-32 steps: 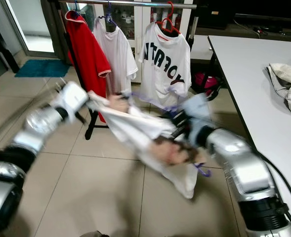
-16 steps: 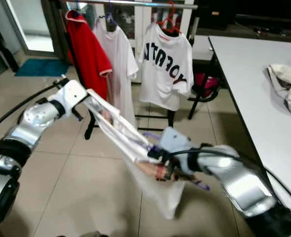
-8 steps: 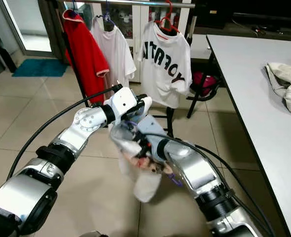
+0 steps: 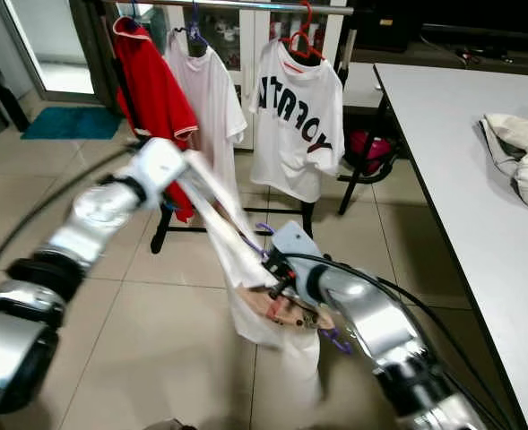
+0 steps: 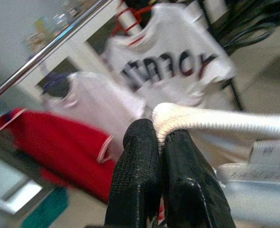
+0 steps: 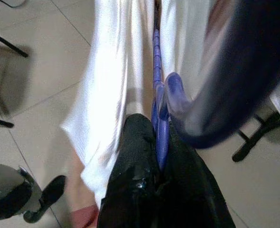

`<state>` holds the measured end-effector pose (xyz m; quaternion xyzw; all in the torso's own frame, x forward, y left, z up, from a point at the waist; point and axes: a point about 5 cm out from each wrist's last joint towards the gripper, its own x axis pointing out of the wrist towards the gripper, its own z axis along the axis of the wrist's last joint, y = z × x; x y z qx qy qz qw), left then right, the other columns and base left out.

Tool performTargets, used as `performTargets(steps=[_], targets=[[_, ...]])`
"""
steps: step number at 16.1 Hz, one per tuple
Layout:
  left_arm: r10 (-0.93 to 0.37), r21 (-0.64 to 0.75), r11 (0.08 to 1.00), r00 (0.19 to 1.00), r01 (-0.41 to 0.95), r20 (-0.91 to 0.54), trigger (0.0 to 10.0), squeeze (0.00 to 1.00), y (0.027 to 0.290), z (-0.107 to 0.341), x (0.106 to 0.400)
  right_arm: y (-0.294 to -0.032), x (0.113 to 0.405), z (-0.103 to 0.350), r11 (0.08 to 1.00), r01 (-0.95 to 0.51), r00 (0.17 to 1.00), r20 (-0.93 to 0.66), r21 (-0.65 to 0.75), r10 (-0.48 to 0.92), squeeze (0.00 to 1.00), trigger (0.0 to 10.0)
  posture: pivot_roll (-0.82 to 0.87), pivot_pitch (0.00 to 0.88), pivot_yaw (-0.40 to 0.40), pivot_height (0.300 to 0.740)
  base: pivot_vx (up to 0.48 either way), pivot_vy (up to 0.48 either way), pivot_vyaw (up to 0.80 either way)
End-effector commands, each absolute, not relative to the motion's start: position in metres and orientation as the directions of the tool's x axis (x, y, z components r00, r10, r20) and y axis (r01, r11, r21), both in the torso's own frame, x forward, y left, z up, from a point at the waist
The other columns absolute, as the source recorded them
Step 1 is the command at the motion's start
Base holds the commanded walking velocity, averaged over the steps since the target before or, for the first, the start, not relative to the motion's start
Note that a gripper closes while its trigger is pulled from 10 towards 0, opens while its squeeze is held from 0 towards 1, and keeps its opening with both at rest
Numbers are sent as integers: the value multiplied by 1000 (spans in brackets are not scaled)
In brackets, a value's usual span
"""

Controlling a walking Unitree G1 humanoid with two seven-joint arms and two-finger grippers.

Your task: Hang hanger

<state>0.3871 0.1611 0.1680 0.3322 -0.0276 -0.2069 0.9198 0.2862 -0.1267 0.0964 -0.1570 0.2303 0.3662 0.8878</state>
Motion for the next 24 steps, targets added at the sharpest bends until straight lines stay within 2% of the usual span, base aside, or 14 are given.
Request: performTargets(steps=[1,3,4,7,10,13,14,15,16,17,18,21,22,24], targets=[[-353,627,718,934,302,-45,0,0,171,183,392,-130,287,107,678,-726,638,-479,-112,603,0,0,-186,0,3,740,0,0,0],[-305,638,723,951,266,-52,0,0,189,186,393,-133,285,116,669,-739,635,-418,-83,649,0,0,-185,0,2,740,0,0,0],[-261,652,721,964,235,-59,0,0,204,187,392,-136,282,128,660,-749,637,-332,-53,696,0,0,-184,0,2,740,0,0,0],[-170,669,718,980,194,-102,0,0,237,185,387,-144,264,157,550,-831,534,-164,81,830,0,0,-181,0,1,740,0,0,0],[-136,662,725,981,193,-138,0,0,251,178,382,-150,251,168,459,-875,449,-96,155,889,0,0,-183,0,1,740,0,0,0],[-125,654,726,976,213,-180,0,0,258,169,378,-154,249,173,456,-873,451,-69,172,890,0,0,-181,0,-2,740,0,0,0],[-114,651,725,972,224,-206,0,0,261,163,375,-157,251,176,473,-862,474,-44,181,880,0,0,-181,0,-2,740,0,0,0],[-95,641,730,964,238,-250,0,0,267,150,368,-170,263,184,585,-788,597,7,193,802,0,0,-180,0,0,740,0,0,0],[-92,636,733,961,242,-260,0,0,268,146,366,-175,267,185,617,-762,632,16,195,775,0,0,-180,0,0,740,0,0,0],[-100,623,739,956,257,-276,0,0,267,140,364,-182,273,189,666,-719,684,36,199,729,0,0,-178,0,1,740,0,0,0],[-159,588,744,939,317,-306,0,0,255,126,360,-187,279,191,704,-680,725,43,204,688,0,0,-178,0,2,740,0,0,0],[-220,548,763,935,343,-279,0,0,237,121,360,-183,281,192,711,-671,735,56,211,676,0,0,-178,0,3,740,0,0,0],[-257,501,799,942,332,-213,0,0,225,126,363,-180,284,192,727,-652,753,66,216,655,0,0,-180,0,5,740,0,0,0],[-328,393,853,938,343,-107,0,0,207,136,366,-181,294,188,821,-552,833,50,142,551,0,0,-182,0,9,740,0,0,0]])
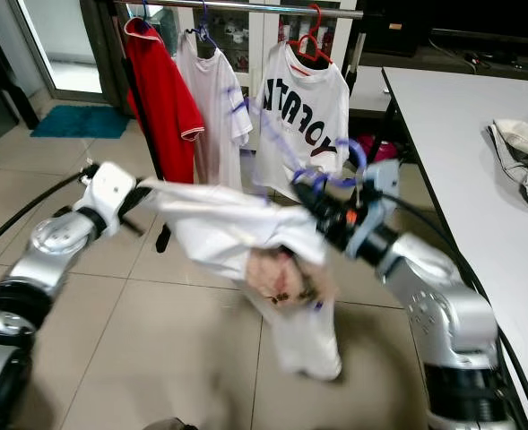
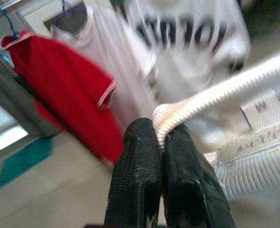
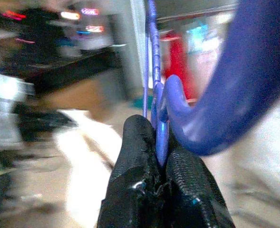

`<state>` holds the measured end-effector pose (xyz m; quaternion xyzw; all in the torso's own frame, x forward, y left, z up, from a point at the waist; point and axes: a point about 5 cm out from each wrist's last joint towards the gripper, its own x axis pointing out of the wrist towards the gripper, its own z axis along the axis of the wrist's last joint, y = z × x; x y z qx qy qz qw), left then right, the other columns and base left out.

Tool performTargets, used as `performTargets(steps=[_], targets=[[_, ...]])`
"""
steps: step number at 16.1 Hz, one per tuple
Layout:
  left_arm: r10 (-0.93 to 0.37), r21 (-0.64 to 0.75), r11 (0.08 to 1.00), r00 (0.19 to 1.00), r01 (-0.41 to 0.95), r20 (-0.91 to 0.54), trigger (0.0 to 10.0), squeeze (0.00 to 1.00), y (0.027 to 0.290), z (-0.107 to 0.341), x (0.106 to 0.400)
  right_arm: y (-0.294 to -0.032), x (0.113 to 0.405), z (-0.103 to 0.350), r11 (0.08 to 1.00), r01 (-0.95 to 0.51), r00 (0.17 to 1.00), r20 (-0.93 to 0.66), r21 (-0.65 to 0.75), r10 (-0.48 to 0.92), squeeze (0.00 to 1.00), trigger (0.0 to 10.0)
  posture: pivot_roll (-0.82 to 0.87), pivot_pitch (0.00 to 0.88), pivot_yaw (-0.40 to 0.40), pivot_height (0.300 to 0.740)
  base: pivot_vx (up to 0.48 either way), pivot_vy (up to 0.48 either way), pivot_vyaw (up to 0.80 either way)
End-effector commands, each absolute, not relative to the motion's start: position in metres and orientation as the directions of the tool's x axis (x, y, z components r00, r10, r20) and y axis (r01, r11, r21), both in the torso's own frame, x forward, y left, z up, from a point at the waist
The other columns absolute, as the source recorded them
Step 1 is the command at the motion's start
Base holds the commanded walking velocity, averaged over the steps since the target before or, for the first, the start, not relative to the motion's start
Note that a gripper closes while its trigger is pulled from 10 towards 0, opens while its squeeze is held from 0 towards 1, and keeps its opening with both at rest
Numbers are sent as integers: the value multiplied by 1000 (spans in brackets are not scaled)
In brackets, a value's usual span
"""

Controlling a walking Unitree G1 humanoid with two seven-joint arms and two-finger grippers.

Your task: Hang hanger

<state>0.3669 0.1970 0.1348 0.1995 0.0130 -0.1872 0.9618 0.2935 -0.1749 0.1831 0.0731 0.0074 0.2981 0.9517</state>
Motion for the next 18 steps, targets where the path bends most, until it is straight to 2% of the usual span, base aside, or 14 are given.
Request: performTargets(steps=[1,2,3,5,6,9,11,13,18], targets=[[-373,240,900,928,364,-8,0,0,191,144,367,-179,301,184,883,-469,883,28,-5,469,0,0,-183,0,12,740,0,0,0],[-385,166,912,922,375,32,0,0,186,147,368,-176,303,183,891,-449,892,21,-71,452,0,0,-183,0,12,740,0,0,0],[-445,-58,888,885,456,139,0,0,163,156,367,-159,307,181,877,-456,883,44,-152,467,0,0,-187,0,21,740,0,0,0],[-518,-218,801,828,558,214,0,0,144,162,363,-142,311,187,891,-446,881,130,-88,454,0,0,-186,0,21,740,0,0,0],[-544,-230,785,818,575,188,0,0,139,159,362,-137,315,188,902,-431,888,166,-25,429,0,0,-185,0,23,740,0,0,0],[-545,-110,832,838,544,17,0,0,148,141,359,-139,323,190,916,-355,918,256,186,303,0,0,-185,0,23,740,0,0,0],[-535,-25,845,844,535,-37,0,0,154,140,357,-151,327,200,852,-304,929,330,426,166,0,0,-185,0,23,740,0,0,0],[-535,16,843,842,537,-61,0,0,158,141,356,-162,328,210,786,-306,918,386,537,94,0,0,-183,0,23,740,0,0,0],[-507,47,858,857,512,-90,0,0,169,134,343,-162,317,213,779,-377,902,391,501,185,0,0,-183,0,25,740,0,0,0]])
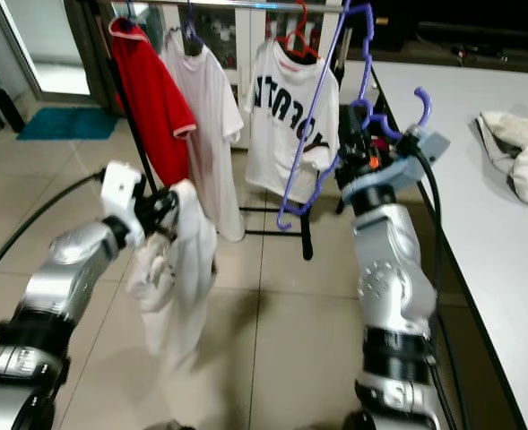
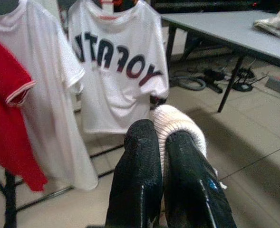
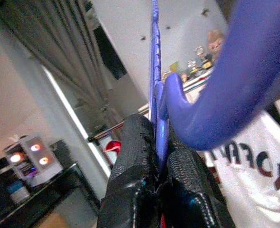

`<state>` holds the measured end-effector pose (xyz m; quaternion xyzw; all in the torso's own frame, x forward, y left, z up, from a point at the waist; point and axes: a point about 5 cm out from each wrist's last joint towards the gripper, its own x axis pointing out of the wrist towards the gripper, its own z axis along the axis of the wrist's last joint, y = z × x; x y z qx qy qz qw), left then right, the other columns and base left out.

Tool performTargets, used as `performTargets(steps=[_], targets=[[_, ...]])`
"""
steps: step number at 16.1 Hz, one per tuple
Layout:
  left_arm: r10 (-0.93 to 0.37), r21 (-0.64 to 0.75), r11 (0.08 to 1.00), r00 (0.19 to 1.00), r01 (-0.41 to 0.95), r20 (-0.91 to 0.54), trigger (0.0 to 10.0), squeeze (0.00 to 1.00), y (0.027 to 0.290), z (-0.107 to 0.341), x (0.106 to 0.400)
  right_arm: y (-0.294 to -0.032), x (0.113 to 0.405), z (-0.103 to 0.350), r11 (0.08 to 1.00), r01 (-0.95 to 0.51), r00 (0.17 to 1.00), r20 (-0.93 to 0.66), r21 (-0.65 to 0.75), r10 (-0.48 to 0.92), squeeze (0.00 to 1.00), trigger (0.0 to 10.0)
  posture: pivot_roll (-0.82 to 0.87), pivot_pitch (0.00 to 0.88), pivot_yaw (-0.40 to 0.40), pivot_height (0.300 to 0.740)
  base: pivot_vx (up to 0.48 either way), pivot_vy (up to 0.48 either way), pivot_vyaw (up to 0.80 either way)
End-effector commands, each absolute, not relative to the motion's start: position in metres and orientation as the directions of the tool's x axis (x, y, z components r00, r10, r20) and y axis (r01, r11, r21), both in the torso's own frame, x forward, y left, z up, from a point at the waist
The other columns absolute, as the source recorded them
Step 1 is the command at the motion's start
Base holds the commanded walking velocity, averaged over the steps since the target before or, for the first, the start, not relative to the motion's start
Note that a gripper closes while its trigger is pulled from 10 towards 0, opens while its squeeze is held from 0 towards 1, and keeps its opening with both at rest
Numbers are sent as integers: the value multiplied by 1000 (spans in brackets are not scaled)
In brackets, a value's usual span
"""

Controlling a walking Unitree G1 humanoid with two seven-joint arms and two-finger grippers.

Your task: Hang hanger

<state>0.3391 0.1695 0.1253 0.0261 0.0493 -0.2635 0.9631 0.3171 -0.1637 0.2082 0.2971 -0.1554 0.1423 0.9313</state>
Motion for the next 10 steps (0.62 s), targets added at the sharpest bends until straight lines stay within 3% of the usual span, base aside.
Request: performTargets(steps=[1,3,4,5,6,10], targets=[[-498,37,864,862,502,-94,0,0,172,131,337,-161,312,213,769,-396,897,391,502,207,0,0,-184,0,26,740,0,0,0],[-453,12,890,886,456,-96,0,0,180,125,326,-160,302,203,811,-371,914,332,452,233,0,0,-183,0,25,740,0,0,0],[-403,7,914,911,405,-85,3843,0,183,121,317,-161,297,171,964,-233,970,104,128,221,0,9333,-176,0,25,740,0,0,0],[-322,-6,946,939,324,-124,10000,0,188,114,313,-161,289,146,974,-207,978,-6,92,208,0,10000,-163,0,21,740,0,0,0],[-268,-1,963,953,271,-139,10000,0,190,110,309,-162,283,131,981,-158,984,-70,112,166,0,10000,-156,0,18,740,0,0,0],[-264,-26,964,957,263,-116,10000,0,181,105,291,-172,256,103,999,20,986,-167,-42,-27,0,10000,-185,0,27,740,0,0,0]])
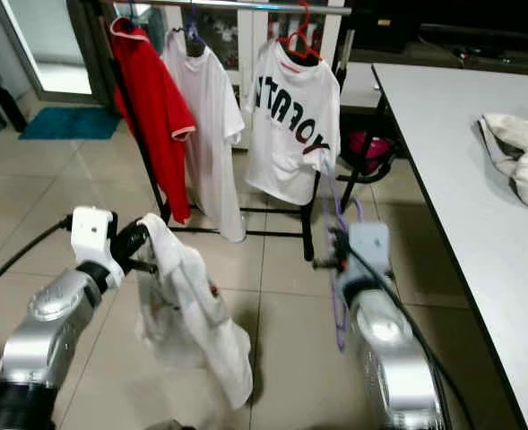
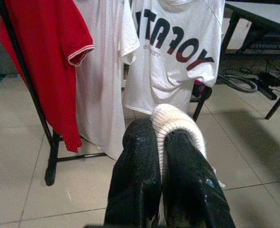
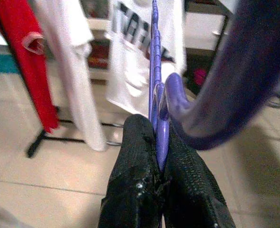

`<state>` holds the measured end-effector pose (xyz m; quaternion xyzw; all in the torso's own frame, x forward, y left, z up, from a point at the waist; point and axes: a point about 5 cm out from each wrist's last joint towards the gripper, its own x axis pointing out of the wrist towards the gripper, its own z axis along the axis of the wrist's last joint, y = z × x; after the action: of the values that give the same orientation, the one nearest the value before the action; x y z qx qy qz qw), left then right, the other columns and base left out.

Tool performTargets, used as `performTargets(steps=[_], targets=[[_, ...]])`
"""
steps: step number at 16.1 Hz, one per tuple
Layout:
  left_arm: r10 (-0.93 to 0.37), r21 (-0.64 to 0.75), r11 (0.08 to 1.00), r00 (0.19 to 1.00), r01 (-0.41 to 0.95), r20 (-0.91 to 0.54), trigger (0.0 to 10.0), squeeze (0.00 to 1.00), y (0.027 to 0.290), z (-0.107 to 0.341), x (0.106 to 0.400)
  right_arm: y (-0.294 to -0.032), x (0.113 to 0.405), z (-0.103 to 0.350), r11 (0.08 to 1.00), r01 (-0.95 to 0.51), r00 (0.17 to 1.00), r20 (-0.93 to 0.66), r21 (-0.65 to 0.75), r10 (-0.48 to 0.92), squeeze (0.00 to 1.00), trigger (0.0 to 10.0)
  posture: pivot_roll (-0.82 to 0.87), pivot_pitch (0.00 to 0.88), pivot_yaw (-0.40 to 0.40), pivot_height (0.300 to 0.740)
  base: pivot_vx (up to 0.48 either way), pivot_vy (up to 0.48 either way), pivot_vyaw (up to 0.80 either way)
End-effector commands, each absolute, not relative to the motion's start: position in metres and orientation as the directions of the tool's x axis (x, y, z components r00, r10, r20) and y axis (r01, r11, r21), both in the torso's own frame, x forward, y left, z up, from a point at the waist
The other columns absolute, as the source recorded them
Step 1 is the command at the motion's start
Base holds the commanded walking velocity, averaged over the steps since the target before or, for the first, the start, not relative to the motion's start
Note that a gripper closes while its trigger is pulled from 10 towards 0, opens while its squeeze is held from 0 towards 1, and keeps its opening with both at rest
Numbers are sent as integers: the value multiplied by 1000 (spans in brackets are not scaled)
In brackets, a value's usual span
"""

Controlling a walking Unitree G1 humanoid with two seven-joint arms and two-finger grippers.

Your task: Hang hanger

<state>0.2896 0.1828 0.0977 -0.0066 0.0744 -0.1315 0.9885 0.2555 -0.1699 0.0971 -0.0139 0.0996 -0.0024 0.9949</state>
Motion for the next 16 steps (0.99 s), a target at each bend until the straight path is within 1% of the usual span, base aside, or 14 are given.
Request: performTargets(steps=[1,2,3,4,5,6,7,8,9,10,12,14,16], targets=[[-274,-47,962,953,270,-129,10000,0,177,102,289,-177,250,102,997,81,984,-161,-11,-81,0,10000,-200,0,36,740,0,0,-800],[-287,-45,958,948,284,-139,10000,0,172,100,291,-182,247,103,992,121,981,-159,25,-116,0,10000,-208,0,44,740,0,0,-800],[-299,-23,954,942,299,-153,10000,0,167,100,295,-186,244,107,992,129,982,-140,-12,-130,0,10000,-200,0,46,740,0,0,-800],[-314,4,948,938,318,-148,10000,0,164,104,297,-190,244,114,988,155,982,-113,-5,-154,0,10000,-181,0,39,740,0,0,-800],[-319,5,947,937,323,-142,10000,0,163,107,297,-192,245,119,985,174,981,-81,1,-174,0,10000,-178,0,38,740,0,0,-800],[-319,-2,947,938,322,-138,10000,0,163,110,296,-193,246,126,986,162,986,-48,26,-161,0,10000,-175,0,38,740,0,0,-800],[-289,18,956,947,294,-139,10000,0,166,111,296,-193,248,129,986,165,986,-32,24,-164,0,10000,-172,0,37,740,0,0,-800],[-265,50,960,953,275,-147,10000,0,169,110,296,-192,249,127,987,159,986,-48,27,-158,0,10000,-171,0,38,740,0,0,-800],[-261,49,961,954,271,-145,10000,0,170,112,297,-186,248,127,984,137,990,-55,110,-132,0,10000,-172,0,36,740,0,0,-800],[-305,15,950,941,310,-144,10000,0,167,114,297,-177,247,130,976,109,994,-42,191,-103,0,10000,-176,0,39,740,0,0,-800],[-311,40,948,944,317,-114,10000,0,164,119,299,-173,245,134,971,105,995,-19,215,-103,0,10000,-171,0,46,740,0,0,-800],[-375,17,925,920,379,-111,10000,0,154,127,298,-170,244,130,976,114,993,-57,187,-105,0,10000,-163,0,46,740,0,0,-800],[-373,14,927,923,376,-95,10000,0,154,132,300,-169,241,126,972,133,990,-76,192,-120,0,10000,-164,0,48,740,0,0,-800]])
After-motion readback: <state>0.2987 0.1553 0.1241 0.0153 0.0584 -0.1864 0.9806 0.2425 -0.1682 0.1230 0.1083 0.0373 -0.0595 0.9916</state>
